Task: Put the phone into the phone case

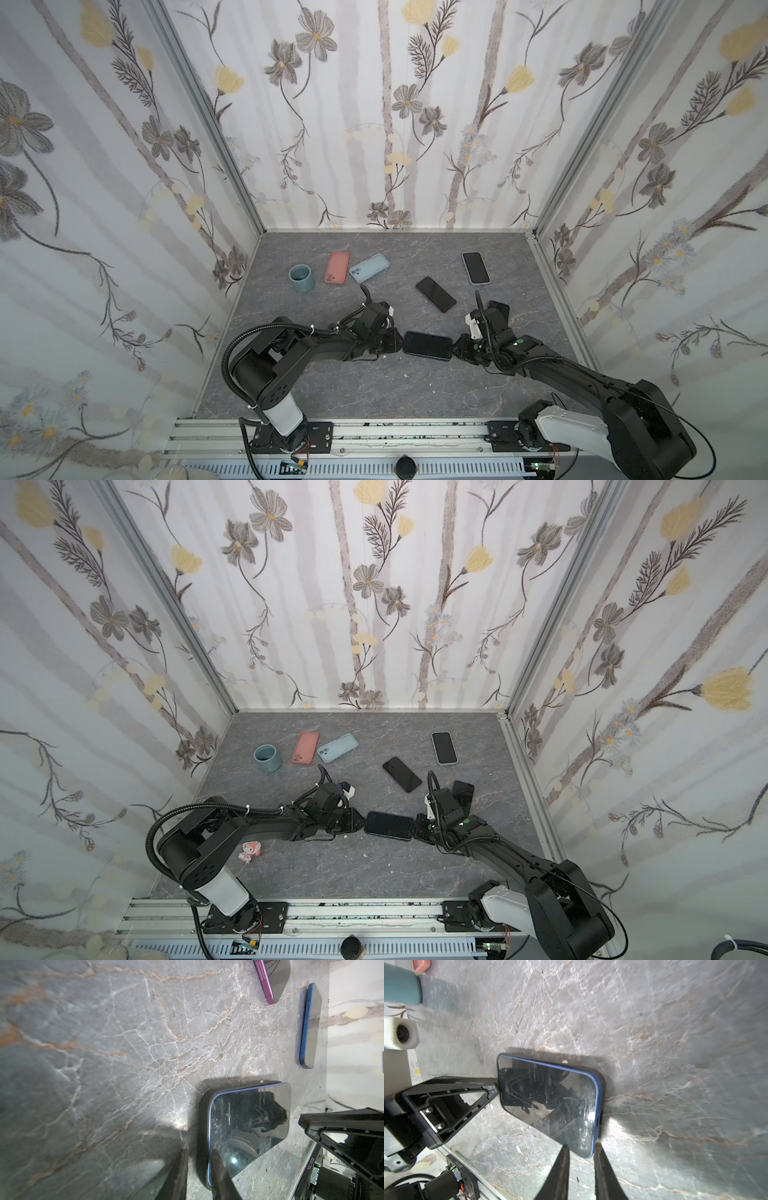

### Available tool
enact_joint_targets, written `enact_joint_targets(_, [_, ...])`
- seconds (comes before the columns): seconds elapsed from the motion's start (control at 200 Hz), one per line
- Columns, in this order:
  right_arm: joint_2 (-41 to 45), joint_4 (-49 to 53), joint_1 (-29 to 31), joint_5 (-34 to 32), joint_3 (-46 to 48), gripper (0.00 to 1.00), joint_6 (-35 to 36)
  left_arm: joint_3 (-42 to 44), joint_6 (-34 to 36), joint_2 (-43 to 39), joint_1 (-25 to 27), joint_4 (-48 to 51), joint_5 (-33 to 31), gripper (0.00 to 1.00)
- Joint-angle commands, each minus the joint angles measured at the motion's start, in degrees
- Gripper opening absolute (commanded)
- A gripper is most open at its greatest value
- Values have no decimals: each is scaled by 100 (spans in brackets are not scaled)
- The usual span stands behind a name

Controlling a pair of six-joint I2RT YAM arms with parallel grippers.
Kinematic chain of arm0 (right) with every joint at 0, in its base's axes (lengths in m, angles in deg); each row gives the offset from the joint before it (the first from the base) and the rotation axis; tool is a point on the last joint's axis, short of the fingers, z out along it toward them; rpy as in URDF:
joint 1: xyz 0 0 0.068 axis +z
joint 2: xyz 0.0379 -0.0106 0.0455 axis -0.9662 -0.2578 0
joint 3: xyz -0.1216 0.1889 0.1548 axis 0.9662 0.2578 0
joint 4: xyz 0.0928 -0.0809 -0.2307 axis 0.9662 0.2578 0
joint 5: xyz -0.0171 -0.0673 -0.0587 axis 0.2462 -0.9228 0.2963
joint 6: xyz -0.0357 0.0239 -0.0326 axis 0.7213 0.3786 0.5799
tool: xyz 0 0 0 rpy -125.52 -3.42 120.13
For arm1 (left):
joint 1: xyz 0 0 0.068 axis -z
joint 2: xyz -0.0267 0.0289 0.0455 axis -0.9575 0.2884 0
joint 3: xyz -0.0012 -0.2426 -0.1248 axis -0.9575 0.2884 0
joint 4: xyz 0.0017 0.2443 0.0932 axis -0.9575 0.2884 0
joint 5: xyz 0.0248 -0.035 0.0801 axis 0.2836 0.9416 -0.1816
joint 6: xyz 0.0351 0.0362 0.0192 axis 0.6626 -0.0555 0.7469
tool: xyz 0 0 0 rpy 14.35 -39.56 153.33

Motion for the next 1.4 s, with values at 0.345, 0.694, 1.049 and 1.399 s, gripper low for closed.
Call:
enact_joint_targets(0.345, [-405,-91,-30,90,-17,17,171,-72,51,265,-12,1210,-227,23])
enact_joint_targets(0.694, [-735,-490,-24,402,88,8,128,23,26,447,-3,1016,13,23])
enact_joint_targets(1.049, [-1203,-658,251,433,121,3,42,234,-83,444,41,915,65,24])
enact_joint_targets(1.399, [-1388,402,564,-271,-667,5,466,613,-169,272,51,1093,-451,23])
